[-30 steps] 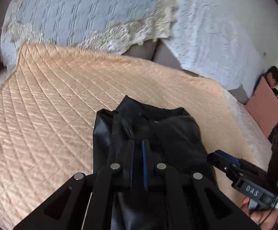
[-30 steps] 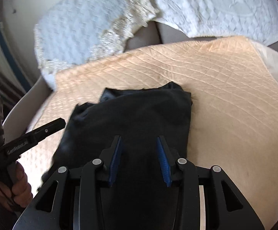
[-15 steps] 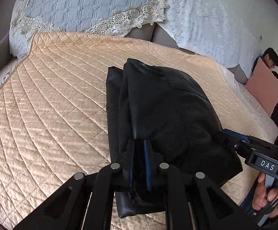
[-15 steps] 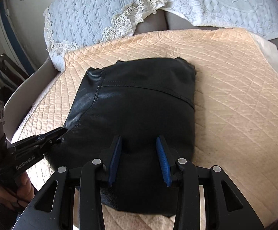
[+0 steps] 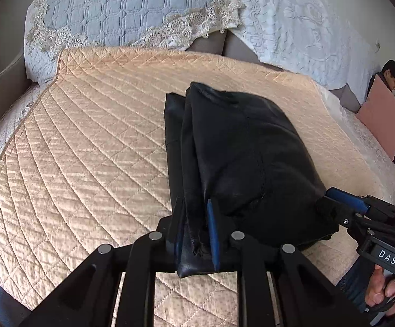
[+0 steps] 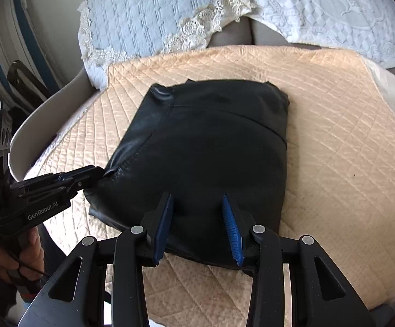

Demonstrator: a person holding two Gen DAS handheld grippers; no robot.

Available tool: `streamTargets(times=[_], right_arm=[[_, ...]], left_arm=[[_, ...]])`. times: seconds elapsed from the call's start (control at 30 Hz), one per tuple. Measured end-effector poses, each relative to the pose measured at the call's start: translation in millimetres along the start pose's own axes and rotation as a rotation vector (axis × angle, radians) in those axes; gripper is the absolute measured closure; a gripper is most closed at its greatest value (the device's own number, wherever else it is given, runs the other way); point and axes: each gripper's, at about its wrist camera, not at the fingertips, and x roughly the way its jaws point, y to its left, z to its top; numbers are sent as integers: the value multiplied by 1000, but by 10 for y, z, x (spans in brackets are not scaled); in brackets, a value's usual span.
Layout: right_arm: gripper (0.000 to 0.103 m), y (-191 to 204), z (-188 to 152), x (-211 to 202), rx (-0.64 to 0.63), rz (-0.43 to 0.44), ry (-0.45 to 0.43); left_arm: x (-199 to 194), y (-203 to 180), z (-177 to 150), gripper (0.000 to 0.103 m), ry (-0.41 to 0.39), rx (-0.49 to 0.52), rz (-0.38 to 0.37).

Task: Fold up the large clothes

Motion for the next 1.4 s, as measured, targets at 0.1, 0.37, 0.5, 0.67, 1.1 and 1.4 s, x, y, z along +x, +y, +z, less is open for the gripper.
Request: streamTargets(times=[0.1, 0.37, 0.5, 0.67, 1.1, 1.4], right_arm=[[64, 7, -3, 49, -6, -6, 10], [64, 7, -50, 115, -21, -11, 15], [64, -8, 26, 20, -14, -2, 16], [64, -58, 118, -145, -3, -6, -39], [64, -241, 451, -20, 56, -24, -80], [64, -290, 618, 397, 54, -9, -21]], left_arm=[[49, 10, -26, 80, 6, 10, 25], [124, 84, -55, 80, 20, -3, 33], [76, 98, -11, 80, 24, -10, 20], [-73, 134, 83, 80, -7, -19, 21], [15, -27, 629, 80, -73, 10, -19], [599, -141, 832, 80, -1, 64, 11]])
